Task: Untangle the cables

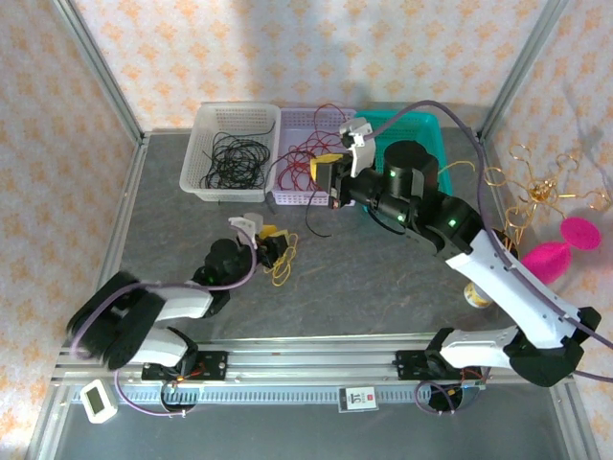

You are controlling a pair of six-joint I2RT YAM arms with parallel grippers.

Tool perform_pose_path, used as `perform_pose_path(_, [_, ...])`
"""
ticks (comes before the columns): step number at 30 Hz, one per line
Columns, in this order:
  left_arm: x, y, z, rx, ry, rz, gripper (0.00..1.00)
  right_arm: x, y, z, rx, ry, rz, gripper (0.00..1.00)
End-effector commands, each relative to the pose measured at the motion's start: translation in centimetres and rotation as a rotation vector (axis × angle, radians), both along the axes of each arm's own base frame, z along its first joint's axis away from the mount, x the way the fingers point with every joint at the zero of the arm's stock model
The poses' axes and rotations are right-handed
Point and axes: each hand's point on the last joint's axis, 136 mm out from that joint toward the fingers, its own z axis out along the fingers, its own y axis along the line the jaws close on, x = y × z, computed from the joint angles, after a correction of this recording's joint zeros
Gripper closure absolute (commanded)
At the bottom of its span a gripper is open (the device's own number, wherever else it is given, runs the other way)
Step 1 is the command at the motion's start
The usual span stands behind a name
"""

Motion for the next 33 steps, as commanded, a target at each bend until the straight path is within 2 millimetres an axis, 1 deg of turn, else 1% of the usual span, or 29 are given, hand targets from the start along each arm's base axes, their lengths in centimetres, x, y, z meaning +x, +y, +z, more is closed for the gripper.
perform_pose_path(1, [-1.0, 0.0, 2.6, -0.028, 0.007, -0.024, 0.49, 1.2, -0.4, -0.9, 0.006, 0.002, -0.045, 1.0])
perform_pose_path(6, [-2.9, 0.6, 6.3, -0.014, -0.014, -0.052, 0.4, 1.8, 0.1, -3.9, -0.026, 0.021, -0.024, 1.0])
perform_pose_path(8, [-3.4, 0.8, 8.1, -0.017, -0.03, -0.059, 0.39, 1.4, 0.9, -5.2, -0.048, 0.026, 0.035, 1.0])
perform_pose_path(9, [-3.3, 0.8, 8.8, -0.009, -0.028, -0.055, 0.37, 1.1, 1.3, -5.7, -0.058, 0.029, 0.064, 1.0])
perform_pose_path(10, [-3.1, 0.8, 9.6, 0.009, -0.025, -0.051, 0.33, 0.8, 1.7, -6.3, -0.068, 0.033, 0.094, 1.0])
perform_pose_path(12, [-2.7, 0.5, 10.3, 0.069, -0.004, -0.063, 0.28, 0.3, 2.2, -7.1, -0.081, 0.044, 0.139, 1.0])
perform_pose_path(15, [-1.8, -0.3, 10.8, 0.161, 0.003, -0.092, 0.22, -0.4, 2.7, -8.0, -0.102, 0.055, 0.197, 1.0])
perform_pose_path(19, [-0.5, -0.3, 11.8, 0.256, -0.01, -0.078, 0.18, -1.0, 2.8, -8.7, -0.126, 0.066, 0.227, 1.0])
perform_pose_path(22, [0.2, 0.5, 12.6, 0.277, -0.006, -0.042, 0.17, -0.4, 2.1, -8.7, -0.135, 0.06, 0.178, 1.0])
perform_pose_path(24, [0.2, 1.0, 12.5, 0.263, 0.011, -0.026, 0.17, 0.3, 1.3, -8.2, -0.134, 0.037, 0.11, 1.0])
perform_pose_path(25, [0.0, 1.1, 12.1, 0.257, 0.024, -0.025, 0.17, 0.8, 0.7, -7.8, -0.131, 0.024, 0.066, 1.0])
perform_pose_path(27, [-0.7, 1.6, 10.8, 0.239, 0.06, -0.016, 0.17, 1.6, -0.2, -7.3, -0.131, 0.0, -0.005, 1.0])
perform_pose_path(30, [-2.1, 2.4, 8.1, 0.192, 0.142, 0.005, 0.17, 2.9, -1.4, -6.8, -0.136, -0.017, -0.09, 1.0])
perform_pose_path(33, [-3.8, 2.5, 6.4, 0.136, 0.201, -0.022, 0.17, 4.4, -2.6, -6.9, -0.126, -0.004, -0.134, 1.0])
